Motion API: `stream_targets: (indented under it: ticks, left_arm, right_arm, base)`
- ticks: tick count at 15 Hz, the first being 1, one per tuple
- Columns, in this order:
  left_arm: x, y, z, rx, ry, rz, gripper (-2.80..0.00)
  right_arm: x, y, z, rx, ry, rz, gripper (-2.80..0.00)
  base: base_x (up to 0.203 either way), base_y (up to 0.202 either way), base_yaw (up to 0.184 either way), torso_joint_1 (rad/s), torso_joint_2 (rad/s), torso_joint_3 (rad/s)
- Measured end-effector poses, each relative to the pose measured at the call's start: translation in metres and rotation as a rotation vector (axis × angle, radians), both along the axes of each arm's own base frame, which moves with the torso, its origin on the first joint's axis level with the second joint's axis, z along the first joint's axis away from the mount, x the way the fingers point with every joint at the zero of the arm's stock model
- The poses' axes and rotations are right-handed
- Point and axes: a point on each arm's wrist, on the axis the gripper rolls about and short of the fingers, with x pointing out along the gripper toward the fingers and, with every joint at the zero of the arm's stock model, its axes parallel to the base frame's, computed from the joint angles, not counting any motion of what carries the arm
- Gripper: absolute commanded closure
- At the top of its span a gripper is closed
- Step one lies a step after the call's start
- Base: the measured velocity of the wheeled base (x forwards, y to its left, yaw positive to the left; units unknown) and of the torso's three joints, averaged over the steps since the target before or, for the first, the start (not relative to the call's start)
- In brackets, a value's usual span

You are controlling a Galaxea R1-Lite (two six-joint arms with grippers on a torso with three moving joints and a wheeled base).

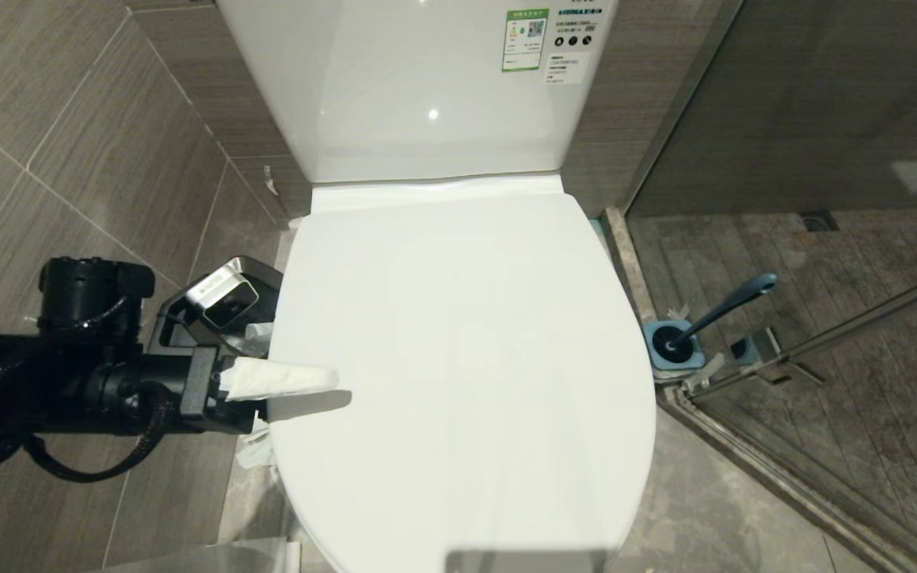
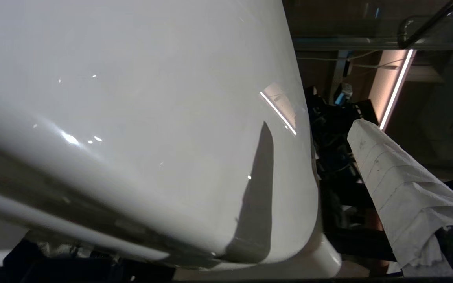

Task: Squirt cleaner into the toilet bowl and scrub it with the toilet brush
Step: Use the left hand to lift the toilet lid slightly

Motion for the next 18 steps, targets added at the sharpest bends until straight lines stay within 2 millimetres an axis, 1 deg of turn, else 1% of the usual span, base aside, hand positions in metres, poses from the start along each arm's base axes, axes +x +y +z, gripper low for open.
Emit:
stream_targets:
  ticks: [2,4,7,11,18]
  left_arm:
    - [-0.017,0.002,0.016,-0.012,0.036,0.010,-2.80]
    - [-0.033,0.005,0.027,-0.019,0.058,0.016,-2.80]
    - [-0.050,0.006,0.040,-0.027,0.021,0.012,-2.80]
    - [-0.061,0.001,0.052,-0.034,-0.035,-0.020,-2.80]
    - [-0.071,0.003,0.078,-0.055,-0.115,-0.019,-2.80]
  right_arm:
    - [0.000,0.000,0.000,0.000,0.001,0.000,0.00]
    - [0.000,0.000,0.000,0.000,0.001,0.000,0.00]
    - [0.000,0.000,0.000,0.000,0.001,0.000,0.00]
    - [0.000,0.000,0.000,0.000,0.001,0.000,0.00]
    - [0.000,0.000,0.000,0.000,0.001,0.000,0.00]
  base:
    - [0.000,0.000,0.000,0.000,0.00,0.000]
    - [0.000,0.000,0.000,0.000,0.00,0.000]
    - [0.000,0.000,0.000,0.000,0.00,0.000]
    - [0.000,0.000,0.000,0.000,0.00,0.000]
    - [0.000,0.000,0.000,0.000,0.00,0.000]
